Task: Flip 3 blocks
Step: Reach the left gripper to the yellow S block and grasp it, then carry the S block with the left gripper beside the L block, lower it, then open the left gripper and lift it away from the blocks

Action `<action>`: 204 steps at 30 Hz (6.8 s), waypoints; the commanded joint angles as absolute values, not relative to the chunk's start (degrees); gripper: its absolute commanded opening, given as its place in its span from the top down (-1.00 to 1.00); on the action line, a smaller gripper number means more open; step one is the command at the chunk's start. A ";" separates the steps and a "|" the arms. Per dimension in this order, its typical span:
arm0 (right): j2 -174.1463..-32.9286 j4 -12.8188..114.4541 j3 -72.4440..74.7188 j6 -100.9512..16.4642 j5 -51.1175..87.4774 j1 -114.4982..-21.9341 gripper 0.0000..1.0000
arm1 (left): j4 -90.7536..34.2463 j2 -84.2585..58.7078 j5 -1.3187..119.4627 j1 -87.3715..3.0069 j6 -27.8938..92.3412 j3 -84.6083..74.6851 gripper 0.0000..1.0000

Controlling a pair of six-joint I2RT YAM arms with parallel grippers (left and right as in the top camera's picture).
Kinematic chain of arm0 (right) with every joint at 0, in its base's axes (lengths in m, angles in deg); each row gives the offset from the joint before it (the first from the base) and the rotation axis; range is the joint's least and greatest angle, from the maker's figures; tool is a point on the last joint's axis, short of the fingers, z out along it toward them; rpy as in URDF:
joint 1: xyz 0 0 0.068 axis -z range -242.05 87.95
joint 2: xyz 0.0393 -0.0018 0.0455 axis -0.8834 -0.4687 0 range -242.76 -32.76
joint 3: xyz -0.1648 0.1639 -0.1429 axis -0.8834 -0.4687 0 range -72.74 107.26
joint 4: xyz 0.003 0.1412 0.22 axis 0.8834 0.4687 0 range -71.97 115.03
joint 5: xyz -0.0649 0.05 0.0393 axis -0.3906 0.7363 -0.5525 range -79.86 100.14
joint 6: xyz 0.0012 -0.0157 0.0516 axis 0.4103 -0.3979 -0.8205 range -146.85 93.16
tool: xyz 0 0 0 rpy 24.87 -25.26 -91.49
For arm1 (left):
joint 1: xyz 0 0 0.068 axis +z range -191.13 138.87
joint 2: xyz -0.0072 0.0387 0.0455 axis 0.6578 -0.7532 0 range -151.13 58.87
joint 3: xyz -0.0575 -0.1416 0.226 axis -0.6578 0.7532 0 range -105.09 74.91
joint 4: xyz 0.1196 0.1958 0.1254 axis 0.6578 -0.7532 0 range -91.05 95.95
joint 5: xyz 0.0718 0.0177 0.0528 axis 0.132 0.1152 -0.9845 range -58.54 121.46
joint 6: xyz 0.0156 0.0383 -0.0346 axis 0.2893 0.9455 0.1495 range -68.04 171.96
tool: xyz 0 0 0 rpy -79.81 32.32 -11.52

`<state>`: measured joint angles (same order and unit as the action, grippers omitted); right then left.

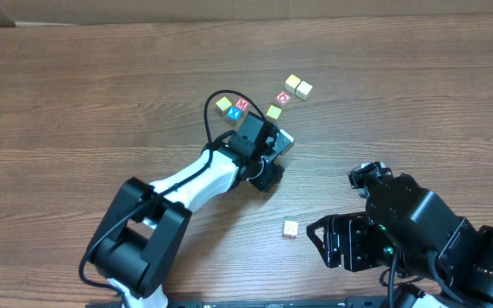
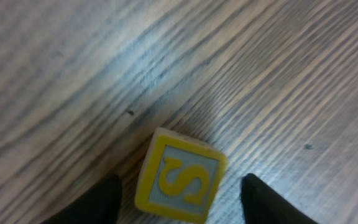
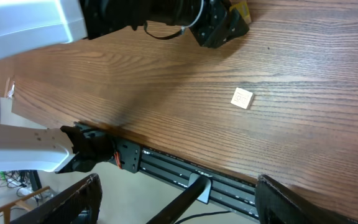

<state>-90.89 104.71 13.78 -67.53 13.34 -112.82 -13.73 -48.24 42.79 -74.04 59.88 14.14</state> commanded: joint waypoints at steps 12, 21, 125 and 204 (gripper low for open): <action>-91.35 104.73 14.66 -67.51 13.71 -113.06 -0.58 | -13.47 -50.40 38.05 -73.78 58.29 12.44 -0.03; -93.78 104.73 14.66 -67.51 13.82 -113.06 -0.58 | -13.80 -50.40 38.64 -73.82 58.18 9.03 0.05; -86.06 113.97 14.66 -76.38 6.63 -113.06 -0.53 | -17.40 -28.02 36.80 -91.09 9.90 31.80 0.91; -86.13 113.38 14.66 -69.87 9.86 -113.06 -0.64 | -26.38 -45.33 37.04 -59.04 5.70 13.62 -0.23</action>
